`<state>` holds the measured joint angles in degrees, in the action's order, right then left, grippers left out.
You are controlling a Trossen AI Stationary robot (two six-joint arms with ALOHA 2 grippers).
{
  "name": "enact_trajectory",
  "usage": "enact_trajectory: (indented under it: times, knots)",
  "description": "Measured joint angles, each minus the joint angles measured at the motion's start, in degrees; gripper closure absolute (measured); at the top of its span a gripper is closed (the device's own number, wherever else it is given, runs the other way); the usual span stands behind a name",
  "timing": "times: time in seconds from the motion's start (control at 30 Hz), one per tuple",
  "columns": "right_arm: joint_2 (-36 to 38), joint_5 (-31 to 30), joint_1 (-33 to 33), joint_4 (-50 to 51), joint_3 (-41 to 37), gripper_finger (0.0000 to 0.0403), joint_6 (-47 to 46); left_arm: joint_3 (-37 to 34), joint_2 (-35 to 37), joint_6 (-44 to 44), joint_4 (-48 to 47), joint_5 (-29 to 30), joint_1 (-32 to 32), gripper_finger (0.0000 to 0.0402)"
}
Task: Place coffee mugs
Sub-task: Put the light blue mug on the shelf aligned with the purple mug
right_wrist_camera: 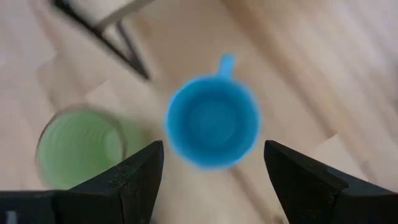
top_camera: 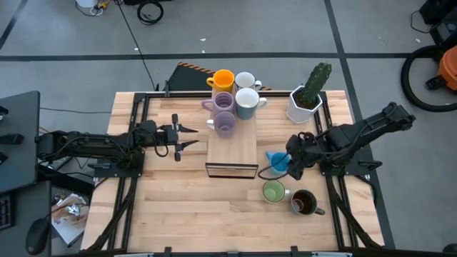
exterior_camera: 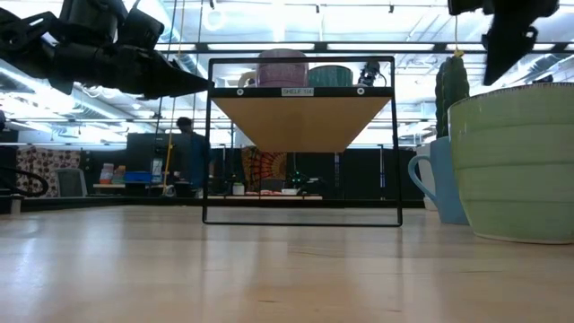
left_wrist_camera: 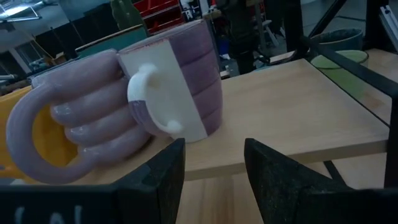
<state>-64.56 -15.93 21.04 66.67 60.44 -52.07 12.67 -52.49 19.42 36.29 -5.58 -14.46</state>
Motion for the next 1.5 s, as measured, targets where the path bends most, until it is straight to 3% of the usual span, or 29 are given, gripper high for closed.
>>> enact_trajectory:
  times: [0.23, 0.53, 0.77, 1.03, 1.5]
  knots:
    - [-0.02, -2.79, -7.91, -2.00, -2.99, 0.0121, 1.94, 0.00, 0.00, -0.30, -0.01, -0.01, 0.00, 0.0230]
    - [0.05, 4.51, -21.34, -12.46, -7.48, 0.0130, 12.01, 0.00, 0.00, -2.19, -1.14, -0.22, 0.02, 0.0230]
    - [0.06, 6.50, -27.51, -12.63, -7.55, 0.0130, 16.94, 0.00, 0.00, -1.95, -1.11, -0.22, 0.01, 0.0230]
    - [-0.04, 9.65, -29.45, -12.58, -7.58, 0.0131, 29.36, 0.00, 0.00, -2.06, -1.34, -0.22, 0.02, 0.0230]
    - [-6.27, 10.01, -29.03, -12.01, -7.65, 0.0131, 32.08, 0.00, 0.00, -3.61, -1.94, -0.22, 0.02, 0.0230]
